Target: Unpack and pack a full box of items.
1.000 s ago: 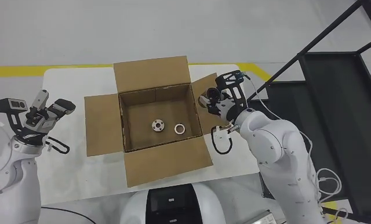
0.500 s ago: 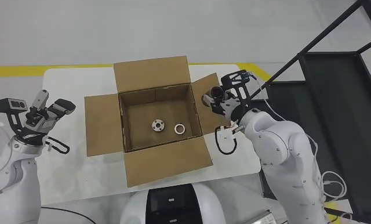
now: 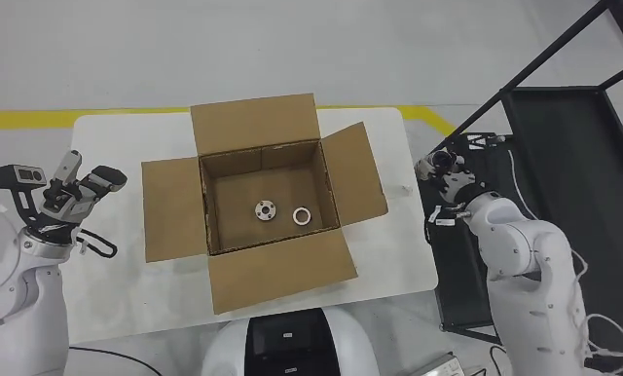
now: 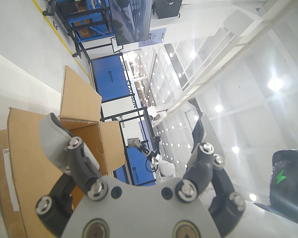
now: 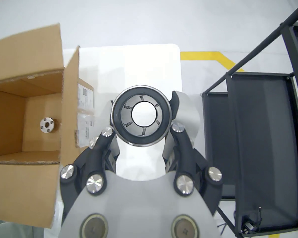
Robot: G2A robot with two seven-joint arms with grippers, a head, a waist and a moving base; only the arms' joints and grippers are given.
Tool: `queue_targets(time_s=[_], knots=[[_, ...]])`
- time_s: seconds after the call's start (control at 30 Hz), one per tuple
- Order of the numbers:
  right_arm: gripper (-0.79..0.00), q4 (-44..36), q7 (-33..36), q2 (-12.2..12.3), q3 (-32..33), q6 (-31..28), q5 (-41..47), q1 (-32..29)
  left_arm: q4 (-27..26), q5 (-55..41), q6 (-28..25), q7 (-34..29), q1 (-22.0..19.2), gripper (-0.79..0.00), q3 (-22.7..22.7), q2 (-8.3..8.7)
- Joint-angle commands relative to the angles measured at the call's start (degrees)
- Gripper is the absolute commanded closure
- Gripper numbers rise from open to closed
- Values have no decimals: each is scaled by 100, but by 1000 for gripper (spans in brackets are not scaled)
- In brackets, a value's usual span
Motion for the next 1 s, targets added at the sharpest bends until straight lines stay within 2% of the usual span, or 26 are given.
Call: queue_targets(time_s=[0.0, 0.2, 0.43, 0.6, 0.97], knots=[[0, 154, -236, -12, -98, -20, -18, -179, 0, 0, 0, 0, 0, -785, 0, 0], [0, 749, -937, -57, -408, 77, -5, -536, 0, 0, 0, 0, 0, -785, 0, 0], [0, 1434, -1389, -89, -643, 300, -117, -663, 0, 0, 0, 0, 0, -785, 0, 0], [0, 1966, -1644, -115, -817, 520, -198, -452, 0, 0, 0, 0, 0, -785, 0, 0], [0, 3008, -1897, -150, -1157, 613, -340, 309, 0, 0, 0, 0, 0, -785, 0, 0]])
